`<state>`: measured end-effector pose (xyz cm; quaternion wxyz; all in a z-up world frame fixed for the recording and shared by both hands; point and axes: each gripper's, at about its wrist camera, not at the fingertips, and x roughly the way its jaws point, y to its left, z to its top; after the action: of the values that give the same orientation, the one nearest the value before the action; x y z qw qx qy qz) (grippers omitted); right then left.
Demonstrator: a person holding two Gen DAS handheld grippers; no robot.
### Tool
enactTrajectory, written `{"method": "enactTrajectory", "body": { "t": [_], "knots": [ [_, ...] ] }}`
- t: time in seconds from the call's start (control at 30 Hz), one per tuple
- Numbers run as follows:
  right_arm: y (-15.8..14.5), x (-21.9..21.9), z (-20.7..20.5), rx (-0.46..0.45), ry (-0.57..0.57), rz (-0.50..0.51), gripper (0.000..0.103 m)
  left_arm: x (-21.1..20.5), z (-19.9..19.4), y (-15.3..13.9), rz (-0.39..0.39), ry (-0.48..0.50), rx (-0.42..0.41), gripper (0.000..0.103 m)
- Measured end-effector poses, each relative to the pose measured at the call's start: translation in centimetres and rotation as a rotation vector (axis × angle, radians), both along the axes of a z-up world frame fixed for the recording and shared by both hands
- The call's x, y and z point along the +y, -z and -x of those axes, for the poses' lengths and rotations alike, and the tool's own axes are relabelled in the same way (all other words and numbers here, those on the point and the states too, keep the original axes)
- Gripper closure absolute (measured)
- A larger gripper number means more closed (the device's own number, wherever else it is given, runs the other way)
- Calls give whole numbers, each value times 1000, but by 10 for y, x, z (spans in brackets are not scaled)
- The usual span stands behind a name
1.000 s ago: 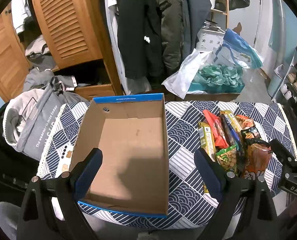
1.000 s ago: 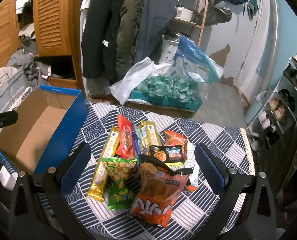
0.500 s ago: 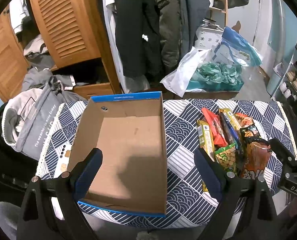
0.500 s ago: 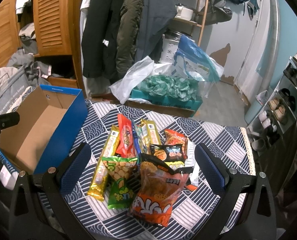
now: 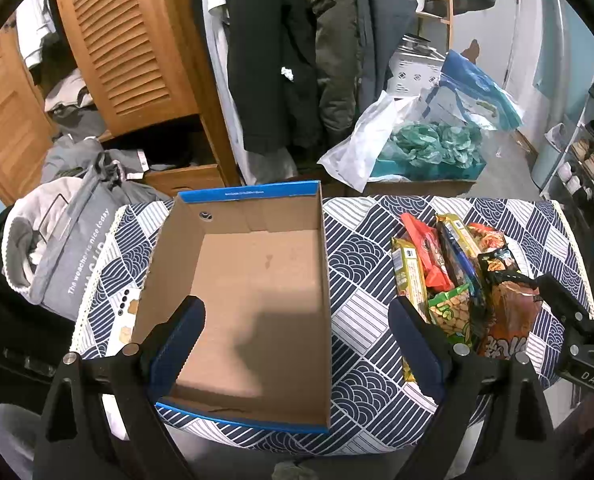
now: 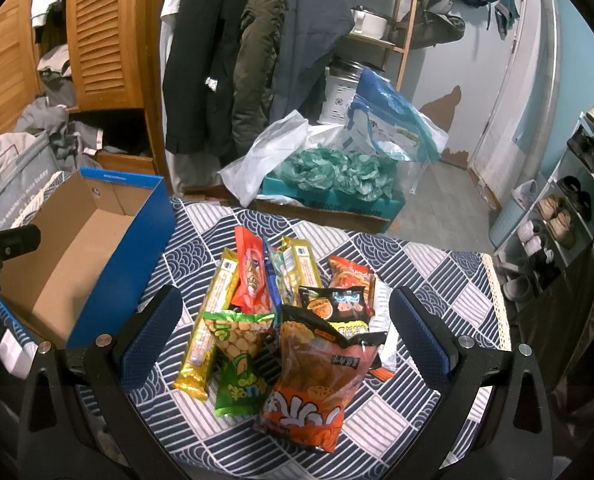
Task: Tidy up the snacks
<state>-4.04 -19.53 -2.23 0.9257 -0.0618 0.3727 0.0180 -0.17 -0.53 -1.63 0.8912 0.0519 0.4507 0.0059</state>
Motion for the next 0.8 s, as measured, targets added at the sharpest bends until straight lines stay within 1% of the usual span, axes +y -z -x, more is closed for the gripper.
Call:
{"method": "enactTrajectory", "body": {
  "t": [0.27,0.43,0.53,0.63,0.8],
  "knots": [
    [0,0,0,1,0,0,2,0,0,0,2,0,2,9],
    [-1,-1,-1,2,2,0,2,-5,2,8,21,6,26,9],
    [1,-2,1,4,10,-2,2,-10,0,13,11,11,33,9],
    [3,-7,5,14,25,-10,2,-13,-8,17,3,20,62,9],
    [7,-22,7,44,59,-55,2,-22,-14,26,24,44,121,9]
  ]
}}
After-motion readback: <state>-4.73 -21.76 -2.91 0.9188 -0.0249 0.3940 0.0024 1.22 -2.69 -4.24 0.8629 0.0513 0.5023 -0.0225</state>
